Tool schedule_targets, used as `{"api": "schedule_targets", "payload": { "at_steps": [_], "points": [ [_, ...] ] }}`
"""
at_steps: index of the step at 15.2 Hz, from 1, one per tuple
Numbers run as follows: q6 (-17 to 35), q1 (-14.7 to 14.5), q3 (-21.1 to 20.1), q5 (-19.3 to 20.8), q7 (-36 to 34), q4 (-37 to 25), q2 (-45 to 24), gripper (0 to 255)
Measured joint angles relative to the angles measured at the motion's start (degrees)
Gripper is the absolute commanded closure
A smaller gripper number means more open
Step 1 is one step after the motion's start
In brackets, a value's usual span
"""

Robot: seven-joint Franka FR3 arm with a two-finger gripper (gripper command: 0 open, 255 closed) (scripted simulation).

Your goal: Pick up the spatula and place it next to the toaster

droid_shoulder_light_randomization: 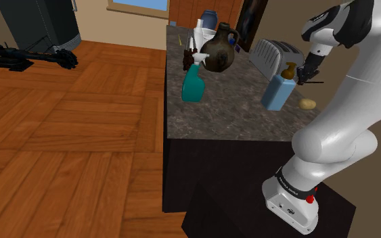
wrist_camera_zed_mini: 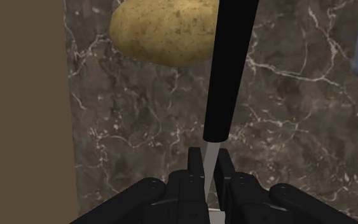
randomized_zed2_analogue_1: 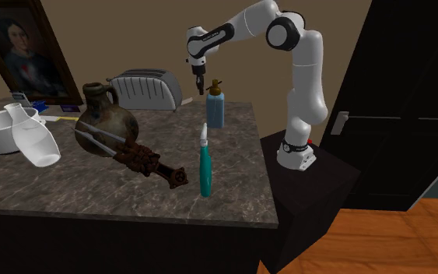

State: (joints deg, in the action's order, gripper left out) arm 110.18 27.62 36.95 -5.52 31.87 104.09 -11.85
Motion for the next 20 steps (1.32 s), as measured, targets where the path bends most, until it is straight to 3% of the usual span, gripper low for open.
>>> {"api": "schedule_targets", "payload": {
  "at_steps": [20],
  "points": [
    [11.32, 1.18, -1.31, -4.1, 2.51, 6.61, -5.3, 255]
  ]
}}
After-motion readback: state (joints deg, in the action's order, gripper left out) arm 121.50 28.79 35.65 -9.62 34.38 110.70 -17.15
